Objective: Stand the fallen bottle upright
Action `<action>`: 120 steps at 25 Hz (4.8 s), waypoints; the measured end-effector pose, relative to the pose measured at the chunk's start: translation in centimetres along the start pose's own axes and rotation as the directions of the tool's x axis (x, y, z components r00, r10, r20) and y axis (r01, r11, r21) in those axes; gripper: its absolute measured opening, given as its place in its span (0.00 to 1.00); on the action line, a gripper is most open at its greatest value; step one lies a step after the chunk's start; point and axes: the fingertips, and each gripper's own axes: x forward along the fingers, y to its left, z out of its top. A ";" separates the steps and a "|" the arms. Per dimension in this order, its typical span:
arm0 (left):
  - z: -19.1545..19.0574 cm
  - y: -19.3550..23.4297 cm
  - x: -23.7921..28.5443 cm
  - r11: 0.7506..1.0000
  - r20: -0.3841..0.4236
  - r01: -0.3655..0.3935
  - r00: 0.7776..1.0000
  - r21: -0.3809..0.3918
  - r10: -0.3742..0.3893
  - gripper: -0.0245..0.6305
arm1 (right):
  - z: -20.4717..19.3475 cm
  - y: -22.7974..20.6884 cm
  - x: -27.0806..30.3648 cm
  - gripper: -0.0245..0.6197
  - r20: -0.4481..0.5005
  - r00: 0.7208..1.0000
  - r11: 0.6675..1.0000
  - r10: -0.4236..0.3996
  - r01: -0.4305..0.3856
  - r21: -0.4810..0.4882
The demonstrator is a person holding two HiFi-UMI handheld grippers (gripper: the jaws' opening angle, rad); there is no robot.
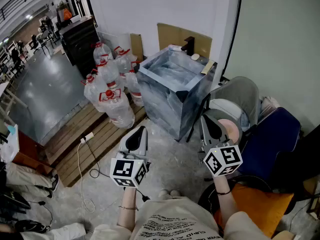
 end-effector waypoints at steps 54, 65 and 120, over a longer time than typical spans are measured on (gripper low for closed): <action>-3.0 16.1 23.9 0.998 -0.005 -0.018 1.000 -0.064 0.017 0.54 | -7.0 -9.2 23.8 0.04 -0.057 0.996 0.996 -0.070 0.073 0.049; -3.7 19.9 29.8 0.998 -0.009 0.024 1.000 -0.063 -0.025 0.55 | -8.4 -11.5 29.5 0.04 -0.052 0.991 0.990 -0.125 0.128 0.052; -6.6 26.1 70.5 0.883 -0.192 0.465 0.873 0.057 -0.448 0.55 | -15.5 -27.2 55.2 0.04 -0.129 0.912 0.904 -0.388 0.404 0.139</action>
